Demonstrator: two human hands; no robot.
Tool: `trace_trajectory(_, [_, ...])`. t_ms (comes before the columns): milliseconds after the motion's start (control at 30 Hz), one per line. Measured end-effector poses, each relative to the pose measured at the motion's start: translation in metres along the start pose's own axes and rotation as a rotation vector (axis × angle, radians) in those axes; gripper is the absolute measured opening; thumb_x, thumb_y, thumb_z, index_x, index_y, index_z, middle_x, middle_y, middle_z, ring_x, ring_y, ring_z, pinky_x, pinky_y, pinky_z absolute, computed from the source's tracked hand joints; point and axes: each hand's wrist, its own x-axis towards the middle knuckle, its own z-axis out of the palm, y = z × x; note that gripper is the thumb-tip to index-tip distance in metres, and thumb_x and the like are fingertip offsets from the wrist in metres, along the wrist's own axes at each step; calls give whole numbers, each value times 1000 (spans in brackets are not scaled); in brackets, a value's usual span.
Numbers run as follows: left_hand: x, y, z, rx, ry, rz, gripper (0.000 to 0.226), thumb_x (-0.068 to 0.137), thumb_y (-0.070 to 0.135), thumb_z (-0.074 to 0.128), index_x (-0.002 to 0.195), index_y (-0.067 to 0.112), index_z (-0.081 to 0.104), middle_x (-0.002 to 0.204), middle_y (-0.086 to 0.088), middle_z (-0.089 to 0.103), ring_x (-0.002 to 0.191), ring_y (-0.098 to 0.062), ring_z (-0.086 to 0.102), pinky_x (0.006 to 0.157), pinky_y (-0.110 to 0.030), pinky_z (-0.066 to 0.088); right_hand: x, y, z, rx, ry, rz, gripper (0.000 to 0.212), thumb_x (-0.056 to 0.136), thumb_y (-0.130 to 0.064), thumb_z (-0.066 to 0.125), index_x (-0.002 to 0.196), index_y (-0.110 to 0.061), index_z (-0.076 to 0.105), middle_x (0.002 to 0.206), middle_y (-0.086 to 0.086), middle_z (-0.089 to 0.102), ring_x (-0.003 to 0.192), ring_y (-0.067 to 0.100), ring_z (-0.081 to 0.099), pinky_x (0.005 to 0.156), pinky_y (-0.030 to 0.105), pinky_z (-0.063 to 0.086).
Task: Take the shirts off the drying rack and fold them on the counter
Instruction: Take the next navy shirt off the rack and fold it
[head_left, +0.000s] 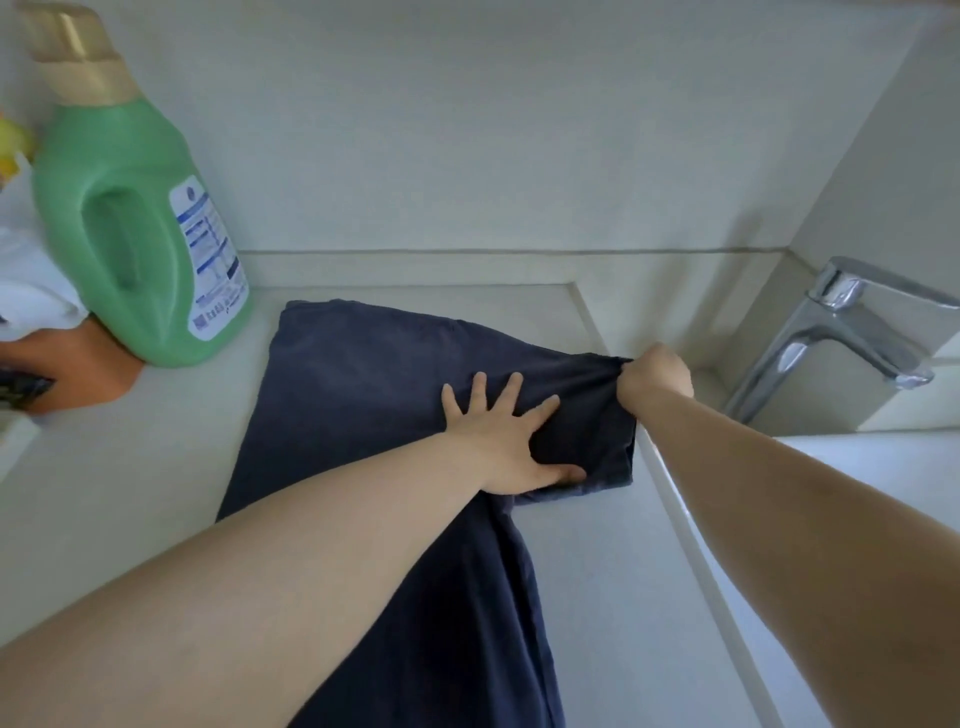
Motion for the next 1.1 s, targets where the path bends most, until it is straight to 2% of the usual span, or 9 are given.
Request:
trace_trajectory(100, [1, 7, -8, -95, -85, 40, 83, 74, 82, 38, 145, 54, 3, 158, 7, -20, 141, -36, -26, 109, -61, -17, -12, -15, -13, -41, 108, -240, 44, 91, -16, 53, 133, -8, 41, 136, 16, 42, 125, 33, 39, 100, 41, 36])
trace_trajectory(200, [4, 0, -16, -300, 70, 29, 57, 91, 61, 38, 145, 47, 25, 161, 4, -2, 146, -28, -12, 115, -56, -8, -49, -20, -3, -35, -174, -585, 39, 96, -17, 47, 134, -10, 47, 136, 12, 49, 124, 28, 46, 101, 34, 37])
trace_trajectory(300, [-7, -28, -16, -259, 300, -247, 47, 100, 43, 28, 146, 32, 32, 160, 0, 10, 147, -28, -2, 117, -56, 1, -73, 11, 23, -374, -361, -609, 56, 101, -37, 31, 150, -11, 23, 158, 10, 19, 145, 26, 18, 117, 36, 18])
trace_trajectory(367, [-26, -49, -1, -185, 225, -417, 58, 97, 56, 20, 150, 35, 14, 161, 1, -5, 146, -32, -10, 115, -58, -3, -74, 20, 28, -505, -326, -596, 66, 100, -52, 17, 154, -16, 3, 161, 6, -3, 148, 25, -3, 120, 40, 1])
trace_trajectory(567, [-52, -73, 14, -188, 94, -342, 71, 87, 74, 15, 149, 43, -3, 158, 8, -17, 145, -31, -16, 115, -57, -7, -75, 15, 24, -550, -321, -512, 75, 96, -61, 14, 154, -15, -2, 161, 5, -7, 148, 24, -7, 120, 42, -1])
trace_trajectory(667, [-82, -83, 8, -409, 220, -285, 68, 92, 58, 41, 150, 34, 15, 161, 1, -5, 148, -25, 1, 119, -49, 8, -99, 19, 3, -405, -159, -436, 69, 99, -48, 32, 151, -8, 13, 159, 11, 12, 146, 28, 7, 118, 41, 13])
trace_trajectory(767, [-130, -96, 26, -291, 249, -450, 72, 90, 54, 49, 150, 26, 20, 160, -7, 3, 146, -29, 12, 116, -43, 22, -133, 26, -22, -116, -168, -363, 43, 96, -39, 46, 127, -10, 44, 126, 11, 47, 114, 29, 43, 90, 36, 40])
trace_trajectory(933, [-220, -103, 55, -237, 261, -695, 66, 89, 51, 52, 139, 11, 34, 141, -16, 36, 128, -35, 39, 102, -38, 37, -223, 48, -46, -48, -359, -240, 24, 89, -27, 56, 74, -13, 45, 67, 4, 51, 58, 19, 50, 47, 24, 35])
trace_trajectory(1100, [-286, -93, 80, -470, 275, -655, 38, 89, 32, 62, 110, 2, 51, 109, -11, 57, 99, -31, 57, 75, -30, 43, -300, 78, -40, 42, -384, -62, 13, 83, -13, 60, 80, -1, 56, 81, 18, 64, 74, 34, 66, 67, 38, 59])
